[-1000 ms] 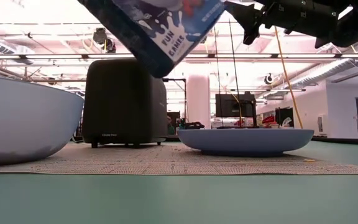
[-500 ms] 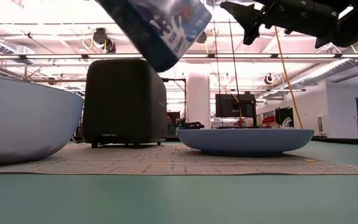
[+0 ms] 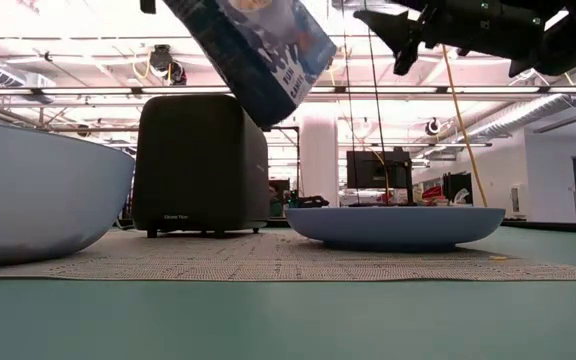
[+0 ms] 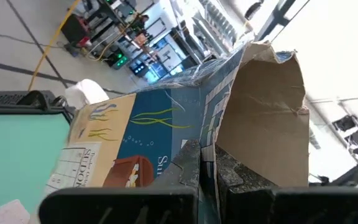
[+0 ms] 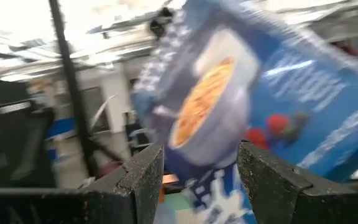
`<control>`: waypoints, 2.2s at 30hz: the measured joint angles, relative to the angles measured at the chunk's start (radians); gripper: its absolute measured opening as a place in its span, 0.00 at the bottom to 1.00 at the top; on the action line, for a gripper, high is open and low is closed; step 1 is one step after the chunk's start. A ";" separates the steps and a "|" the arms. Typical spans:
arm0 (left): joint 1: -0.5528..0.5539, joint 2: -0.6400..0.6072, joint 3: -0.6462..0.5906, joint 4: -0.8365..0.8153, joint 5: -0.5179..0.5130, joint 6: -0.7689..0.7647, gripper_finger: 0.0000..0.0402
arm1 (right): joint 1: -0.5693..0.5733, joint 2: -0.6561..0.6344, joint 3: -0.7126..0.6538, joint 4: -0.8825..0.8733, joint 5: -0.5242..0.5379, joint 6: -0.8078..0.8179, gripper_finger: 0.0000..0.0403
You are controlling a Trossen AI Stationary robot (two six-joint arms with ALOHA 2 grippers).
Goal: Arrange a breakfast setting
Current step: Pour the cereal into the blue bowl
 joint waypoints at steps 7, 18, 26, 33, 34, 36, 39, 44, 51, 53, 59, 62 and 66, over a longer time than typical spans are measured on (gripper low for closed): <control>0.052 0.067 0.000 0.033 0.001 -0.041 0.01 | -0.018 0.000 0.000 -0.022 0.070 -0.050 0.48; 0.122 0.177 0.000 0.065 0.014 -0.123 0.01 | -0.124 0.029 0.001 -0.132 0.166 -0.049 0.48; 0.167 0.255 0.000 0.070 0.014 -0.172 0.01 | -0.193 0.150 0.001 -0.102 0.164 -0.004 0.48; 0.209 0.313 0.000 0.111 0.041 -0.203 0.01 | -0.222 0.270 0.001 0.020 0.163 0.005 0.48; 0.214 0.320 0.000 0.115 0.048 -0.210 0.01 | -0.225 0.287 0.001 0.034 0.162 0.005 0.48; 0.222 0.337 0.000 0.121 0.059 -0.223 0.01 | -0.230 0.320 0.001 0.054 0.161 0.008 0.48; 0.230 0.358 0.000 0.115 0.065 -0.232 0.01 | -0.236 0.366 0.001 0.072 0.161 0.044 0.48; 0.246 0.381 0.000 0.115 0.065 -0.247 0.01 | -0.239 0.432 0.004 0.076 0.160 0.060 0.48; 0.265 0.392 0.000 0.119 0.064 -0.242 0.03 | -0.239 0.520 0.064 0.075 0.158 0.060 0.48; 0.269 0.392 0.000 0.119 0.064 -0.237 0.04 | -0.239 0.537 0.084 0.073 0.150 0.060 0.48; 0.269 0.392 0.000 0.114 0.064 -0.174 0.10 | -0.239 0.553 0.109 0.070 0.106 0.092 0.48; 0.269 0.391 0.000 0.118 0.064 -0.142 0.16 | -0.239 0.554 0.109 0.070 0.106 0.108 0.48; 0.278 0.389 0.000 0.117 0.063 -0.087 0.27 | -0.239 0.554 0.109 0.070 0.106 0.113 0.48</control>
